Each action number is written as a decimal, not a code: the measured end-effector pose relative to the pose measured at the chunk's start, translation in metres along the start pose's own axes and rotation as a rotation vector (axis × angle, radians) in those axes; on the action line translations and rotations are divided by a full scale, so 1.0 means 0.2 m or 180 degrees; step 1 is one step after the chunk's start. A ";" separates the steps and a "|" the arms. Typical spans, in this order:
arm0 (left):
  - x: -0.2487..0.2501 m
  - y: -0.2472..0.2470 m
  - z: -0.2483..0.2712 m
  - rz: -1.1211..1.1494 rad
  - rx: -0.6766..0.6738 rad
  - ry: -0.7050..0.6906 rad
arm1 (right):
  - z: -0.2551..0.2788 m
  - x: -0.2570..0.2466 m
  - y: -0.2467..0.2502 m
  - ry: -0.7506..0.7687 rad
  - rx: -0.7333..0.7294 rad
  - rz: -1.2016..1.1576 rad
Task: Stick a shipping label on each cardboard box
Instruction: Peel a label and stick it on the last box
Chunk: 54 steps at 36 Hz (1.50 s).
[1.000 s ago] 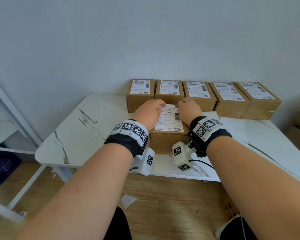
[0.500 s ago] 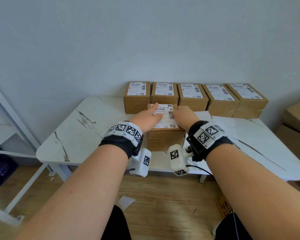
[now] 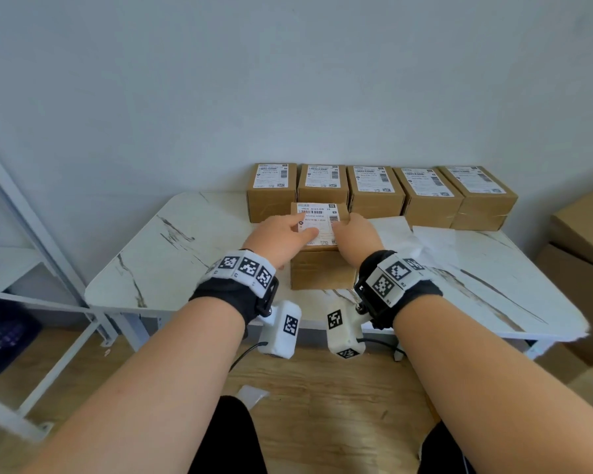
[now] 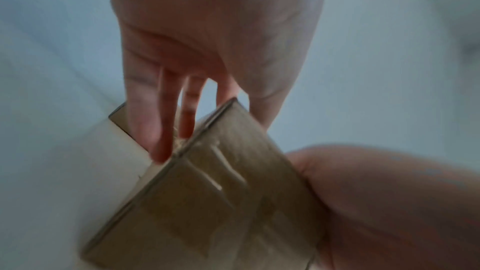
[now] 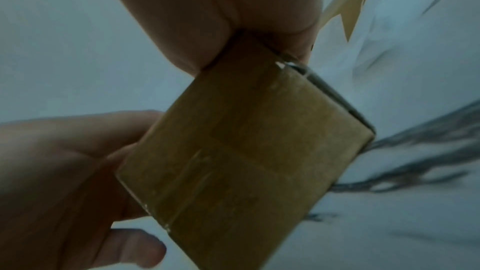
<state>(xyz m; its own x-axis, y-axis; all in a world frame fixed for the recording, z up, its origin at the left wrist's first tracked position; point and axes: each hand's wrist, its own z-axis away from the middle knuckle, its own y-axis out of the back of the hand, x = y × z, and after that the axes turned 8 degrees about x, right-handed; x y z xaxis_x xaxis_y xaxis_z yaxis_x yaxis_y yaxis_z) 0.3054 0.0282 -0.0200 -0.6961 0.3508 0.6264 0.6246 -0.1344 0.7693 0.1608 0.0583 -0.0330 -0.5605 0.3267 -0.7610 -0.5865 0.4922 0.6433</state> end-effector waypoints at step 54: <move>-0.56 0.51 -0.33 0.0833 0.1962 0.0802 | -0.07 -0.74 -0.50 0.1247 -0.0178 -0.0471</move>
<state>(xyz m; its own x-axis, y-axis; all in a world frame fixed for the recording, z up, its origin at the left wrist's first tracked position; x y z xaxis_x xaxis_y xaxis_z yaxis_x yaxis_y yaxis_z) 0.4236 -0.0856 -0.0039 -0.5103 0.1438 0.8479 0.8168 0.3895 0.4255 0.2947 -0.0515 0.0168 -0.6415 -0.0810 -0.7629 -0.7021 0.4628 0.5412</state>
